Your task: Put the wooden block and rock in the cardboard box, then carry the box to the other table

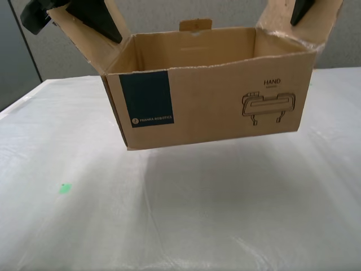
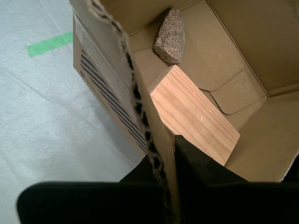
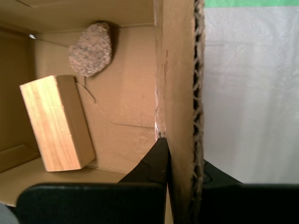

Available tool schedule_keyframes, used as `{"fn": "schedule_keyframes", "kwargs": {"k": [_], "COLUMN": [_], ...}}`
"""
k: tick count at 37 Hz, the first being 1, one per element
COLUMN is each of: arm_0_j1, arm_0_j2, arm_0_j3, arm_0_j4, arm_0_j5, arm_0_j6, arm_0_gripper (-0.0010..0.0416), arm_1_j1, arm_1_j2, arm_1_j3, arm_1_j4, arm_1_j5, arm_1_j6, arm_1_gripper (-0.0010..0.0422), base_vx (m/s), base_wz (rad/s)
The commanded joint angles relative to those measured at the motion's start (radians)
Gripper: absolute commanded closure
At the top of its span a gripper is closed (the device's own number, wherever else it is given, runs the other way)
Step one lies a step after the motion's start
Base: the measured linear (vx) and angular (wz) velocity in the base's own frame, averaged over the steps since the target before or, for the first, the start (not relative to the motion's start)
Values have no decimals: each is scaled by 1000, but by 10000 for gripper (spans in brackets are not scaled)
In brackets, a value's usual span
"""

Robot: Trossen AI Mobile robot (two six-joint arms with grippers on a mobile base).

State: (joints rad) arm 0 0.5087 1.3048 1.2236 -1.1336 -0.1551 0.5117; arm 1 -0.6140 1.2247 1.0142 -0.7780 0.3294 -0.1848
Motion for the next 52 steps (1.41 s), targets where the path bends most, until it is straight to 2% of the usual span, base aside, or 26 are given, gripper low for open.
{"fn": "schedule_keyframes", "kwargs": {"k": [1,4,8,12,15,18,22,27,33,40,44,47,52], "arm_0_j1": [0,0,0,0,-6,-19,-60,-153,-283,-404,-426,-426,-426], "arm_0_j2": [-3,-3,-3,-3,-3,-3,-3,-2,-2,41,94,137,212], "arm_0_j3": [-32,-44,-42,-37,-38,-39,-39,-39,-39,-39,-39,-39,-37], "arm_0_j4": [58,97,109,109,109,110,112,117,140,163,175,217,281], "arm_0_j5": [38,38,38,39,60,79,81,82,82,57,11,10,-31], "arm_0_j6": [-2,-14,-28,-43,-60,-79,-111,-165,-247,-305,-340,-347,-354], "arm_0_gripper": [406,407,406,406,406,407,407,407,407,406,407,407,406], "arm_1_j1": [-7,-8,-8,-8,-7,-7,-7,-6,-5,-2,-1,0,11], "arm_1_j2": [-2,-2,-2,1,31,82,165,256,385,539,593,610,626], "arm_1_j3": [1,1,1,1,4,16,61,152,298,463,513,517,517], "arm_1_j4": [-2,6,10,18,22,39,68,103,101,55,27,28,40], "arm_1_j5": [-46,-53,-64,-103,-115,-116,-116,-116,-116,-117,-124,-161,-184], "arm_1_j6": [35,35,-25,-88,-112,-111,-98,-72,-50,-27,-27,-23,-18], "arm_1_gripper": [413,413,413,413,413,413,413,413,413,413,413,413,413], "base_vx": [0,-10,-25,-11,0,0,0,0,0,0,0,0,0], "base_wz": [0,-1,-2,-5,0,0,0,0,0,0,0,0,0]}}
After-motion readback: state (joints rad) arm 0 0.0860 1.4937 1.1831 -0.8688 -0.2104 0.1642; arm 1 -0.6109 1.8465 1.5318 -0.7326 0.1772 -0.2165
